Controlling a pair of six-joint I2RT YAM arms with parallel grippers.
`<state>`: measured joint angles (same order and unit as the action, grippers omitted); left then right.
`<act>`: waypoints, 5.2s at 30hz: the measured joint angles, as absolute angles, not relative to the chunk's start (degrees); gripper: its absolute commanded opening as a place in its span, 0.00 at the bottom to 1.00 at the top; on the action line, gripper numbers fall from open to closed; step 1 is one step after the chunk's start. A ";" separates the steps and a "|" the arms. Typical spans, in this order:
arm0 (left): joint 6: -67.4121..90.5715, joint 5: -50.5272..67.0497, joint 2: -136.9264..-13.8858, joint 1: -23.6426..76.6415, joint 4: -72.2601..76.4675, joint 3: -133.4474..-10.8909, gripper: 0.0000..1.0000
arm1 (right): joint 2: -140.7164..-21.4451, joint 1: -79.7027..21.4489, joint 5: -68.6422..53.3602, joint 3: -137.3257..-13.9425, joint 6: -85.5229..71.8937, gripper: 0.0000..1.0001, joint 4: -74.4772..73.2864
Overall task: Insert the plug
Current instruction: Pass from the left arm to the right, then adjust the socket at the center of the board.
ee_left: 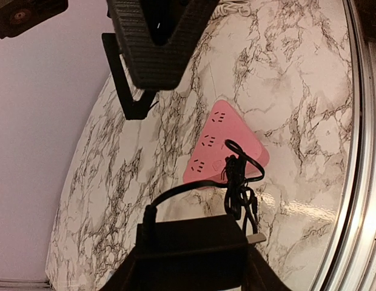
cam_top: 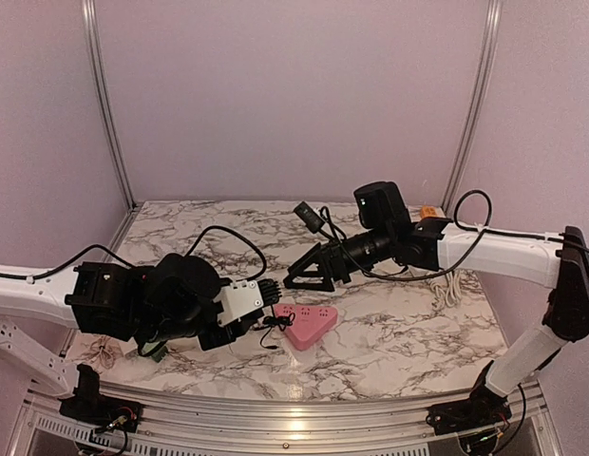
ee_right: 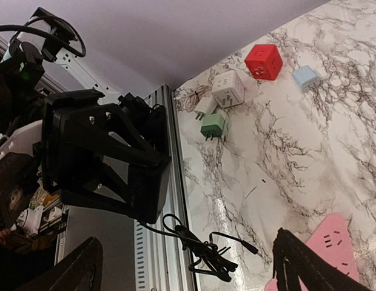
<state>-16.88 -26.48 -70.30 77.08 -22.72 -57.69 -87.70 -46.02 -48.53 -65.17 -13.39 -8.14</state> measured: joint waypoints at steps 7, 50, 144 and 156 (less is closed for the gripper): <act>-18.87 -29.80 -75.50 80.49 -23.62 -59.59 0.00 | -90.17 -46.54 -51.13 -66.61 -14.79 0.89 -8.45; -20.82 -32.73 -80.73 82.19 -25.58 -61.84 0.84 | -99.63 -53.47 -52.73 -72.71 -10.55 0.00 -14.57; 26.22 -20.21 -104.44 69.01 -7.90 -66.06 0.99 | -79.48 -42.22 30.76 -36.86 3.01 0.00 7.70; 25.54 -20.45 -104.81 70.89 -9.41 -66.08 0.99 | -80.55 -42.22 6.17 -32.93 4.95 0.00 19.33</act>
<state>25.54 -20.45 -104.81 70.89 -9.41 -66.08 -80.55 -42.22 6.17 -32.93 4.95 19.33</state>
